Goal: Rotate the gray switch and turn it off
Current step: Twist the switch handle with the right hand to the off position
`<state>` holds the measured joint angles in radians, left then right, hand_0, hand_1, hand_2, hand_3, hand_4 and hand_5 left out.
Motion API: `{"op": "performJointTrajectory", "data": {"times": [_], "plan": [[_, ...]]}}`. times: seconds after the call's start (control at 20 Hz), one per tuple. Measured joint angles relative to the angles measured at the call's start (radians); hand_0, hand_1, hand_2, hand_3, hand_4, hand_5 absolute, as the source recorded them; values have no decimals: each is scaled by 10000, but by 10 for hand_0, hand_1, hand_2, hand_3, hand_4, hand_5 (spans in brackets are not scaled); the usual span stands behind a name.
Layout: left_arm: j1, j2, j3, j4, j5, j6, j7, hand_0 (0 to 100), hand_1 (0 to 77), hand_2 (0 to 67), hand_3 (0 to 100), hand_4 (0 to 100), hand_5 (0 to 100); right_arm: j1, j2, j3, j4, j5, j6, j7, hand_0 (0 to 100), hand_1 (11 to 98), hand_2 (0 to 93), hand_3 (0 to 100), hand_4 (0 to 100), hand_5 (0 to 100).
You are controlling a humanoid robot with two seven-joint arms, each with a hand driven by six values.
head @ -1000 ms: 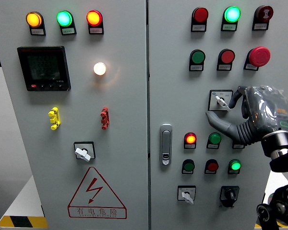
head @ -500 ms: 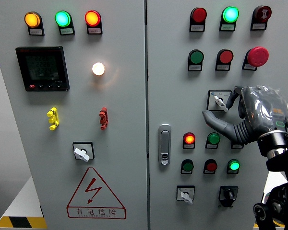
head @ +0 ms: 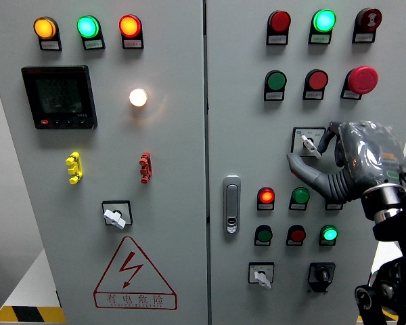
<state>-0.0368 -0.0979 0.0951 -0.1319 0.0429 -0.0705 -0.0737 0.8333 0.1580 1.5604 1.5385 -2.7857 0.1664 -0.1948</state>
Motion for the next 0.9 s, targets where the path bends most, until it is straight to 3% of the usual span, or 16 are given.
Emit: {"op": "performJointTrajectory", "data": {"times": [0.3,0.9], "plan": [[0,3,-1,0,0,0,0,881,0,132,187,81,109,12,0,-136,-24,-1,-53,-96,427,307,697,996,1000,1000],[0,0,-1,0,0,0,0,881,0,132,187,81,108,56,0,-368,-68,-15,-54,-321,573,331,700,999,1000,1000]]}}
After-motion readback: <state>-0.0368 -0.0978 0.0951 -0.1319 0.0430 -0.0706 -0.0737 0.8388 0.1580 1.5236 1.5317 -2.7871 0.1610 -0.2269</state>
